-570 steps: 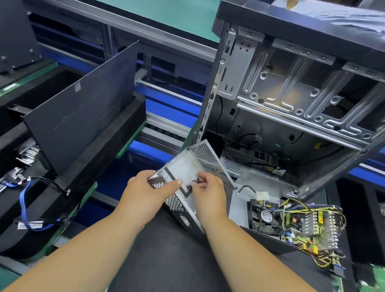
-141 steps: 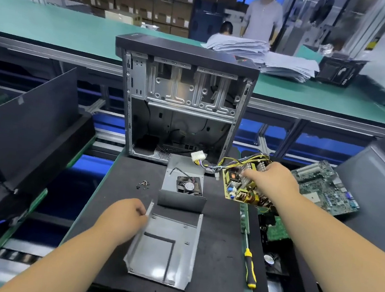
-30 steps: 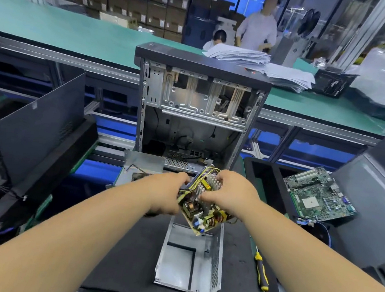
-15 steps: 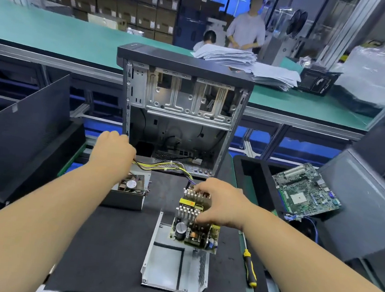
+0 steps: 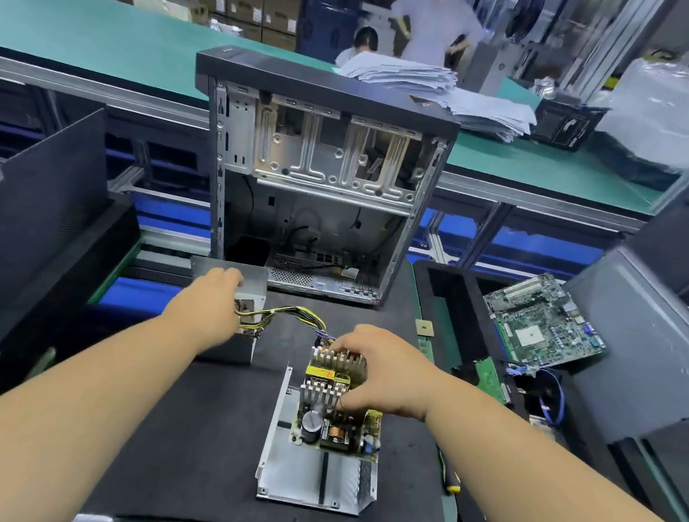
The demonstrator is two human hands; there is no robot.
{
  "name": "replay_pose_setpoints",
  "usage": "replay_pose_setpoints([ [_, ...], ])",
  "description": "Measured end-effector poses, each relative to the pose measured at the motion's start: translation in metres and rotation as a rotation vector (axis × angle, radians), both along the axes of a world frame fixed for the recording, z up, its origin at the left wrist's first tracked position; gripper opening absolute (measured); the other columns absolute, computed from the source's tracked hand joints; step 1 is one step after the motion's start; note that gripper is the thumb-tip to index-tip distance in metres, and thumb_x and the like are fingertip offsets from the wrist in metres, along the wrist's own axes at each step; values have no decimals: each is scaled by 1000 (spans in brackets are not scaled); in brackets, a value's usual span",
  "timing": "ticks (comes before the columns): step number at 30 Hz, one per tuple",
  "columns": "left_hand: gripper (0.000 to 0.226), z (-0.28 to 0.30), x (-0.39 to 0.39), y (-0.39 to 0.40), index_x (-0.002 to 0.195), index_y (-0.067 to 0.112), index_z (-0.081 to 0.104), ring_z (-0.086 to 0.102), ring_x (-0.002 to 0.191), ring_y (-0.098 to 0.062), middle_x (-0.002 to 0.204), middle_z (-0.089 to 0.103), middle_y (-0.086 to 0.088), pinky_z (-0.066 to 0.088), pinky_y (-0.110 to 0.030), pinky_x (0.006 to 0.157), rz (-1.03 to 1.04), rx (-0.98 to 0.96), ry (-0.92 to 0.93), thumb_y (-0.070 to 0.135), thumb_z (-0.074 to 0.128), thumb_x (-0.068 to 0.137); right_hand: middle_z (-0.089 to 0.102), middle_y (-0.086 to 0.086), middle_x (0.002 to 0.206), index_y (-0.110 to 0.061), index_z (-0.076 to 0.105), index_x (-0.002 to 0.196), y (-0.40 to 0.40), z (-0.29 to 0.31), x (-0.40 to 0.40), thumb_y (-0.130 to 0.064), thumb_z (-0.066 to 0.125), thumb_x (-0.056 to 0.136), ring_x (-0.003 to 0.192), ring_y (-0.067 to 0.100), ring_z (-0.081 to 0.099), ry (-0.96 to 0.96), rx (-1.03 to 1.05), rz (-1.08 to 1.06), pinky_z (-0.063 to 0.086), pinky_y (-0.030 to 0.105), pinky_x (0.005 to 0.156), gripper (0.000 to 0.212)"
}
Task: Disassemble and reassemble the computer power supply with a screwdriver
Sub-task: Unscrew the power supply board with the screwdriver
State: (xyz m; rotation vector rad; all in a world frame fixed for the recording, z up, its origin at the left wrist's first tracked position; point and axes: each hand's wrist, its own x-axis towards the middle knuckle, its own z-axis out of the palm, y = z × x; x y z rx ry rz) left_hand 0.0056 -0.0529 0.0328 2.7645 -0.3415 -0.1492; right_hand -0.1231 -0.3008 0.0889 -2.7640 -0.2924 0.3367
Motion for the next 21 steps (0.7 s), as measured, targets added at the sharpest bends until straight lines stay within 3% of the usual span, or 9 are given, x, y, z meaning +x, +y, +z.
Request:
replay_pose_setpoints([
  [3, 19, 7, -18, 1, 94, 22, 43, 55, 83, -25, 100, 52, -1, 46, -38, 68, 76, -98, -51, 18, 58, 82, 47, -8, 104, -29, 57, 130, 2, -3, -1, -35, 80, 67, 101, 13, 49, 1, 16, 2, 47, 33, 89, 68],
  [6, 20, 13, -37, 3, 80, 24, 39, 52, 70, -19, 84, 51, 4, 35, -32, 55, 126, -81, -106, 29, 58, 84, 47, -9, 101, -29, 58, 128, 5, -6, -1, -34, 80, 67, 99, 13, 49, -3, 27, 18, 47, 32, 86, 66],
  [9, 14, 10, -53, 0, 72, 22, 51, 58, 67, -15, 72, 60, 7, 38, -27, 54, 79, -88, 71, 29, 56, 83, 47, -9, 100, -29, 57, 128, 8, -11, -2, -33, 79, 66, 97, 13, 50, -6, 30, 26, 49, 34, 85, 66],
  [11, 13, 3, -66, -8, 80, 20, 62, 67, 62, -21, 72, 69, 1, 48, -24, 57, 15, -265, 395, 23, 57, 91, 47, -9, 100, -29, 57, 129, 9, -14, -2, -34, 79, 66, 98, 14, 50, -2, 38, 28, 49, 36, 85, 66],
  [13, 12, -6, -80, -15, 105, 14, 63, 66, 55, -22, 82, 70, -10, 49, -22, 52, 18, -418, 639, 19, 56, 97, 47, -10, 100, -30, 57, 129, 9, -16, -3, -35, 78, 66, 97, 14, 51, 1, 46, 32, 50, 36, 85, 67],
  [17, 42, -20, -97, -27, 141, 19, 44, 63, 52, -18, 100, 63, -17, 49, -22, 48, 69, -544, 781, 19, 53, 101, 47, -12, 98, -31, 58, 127, 8, -21, -5, -36, 79, 65, 96, 13, 50, 0, 66, 42, 49, 34, 83, 66],
  [21, 59, -22, -99, -33, 151, 21, 32, 61, 48, -17, 83, 64, -13, 53, -25, 49, 26, -611, 738, 9, 55, 98, 45, -15, 93, -33, 60, 122, 7, -23, -7, -37, 79, 65, 94, 11, 50, 2, 95, 53, 46, 32, 81, 61],
])
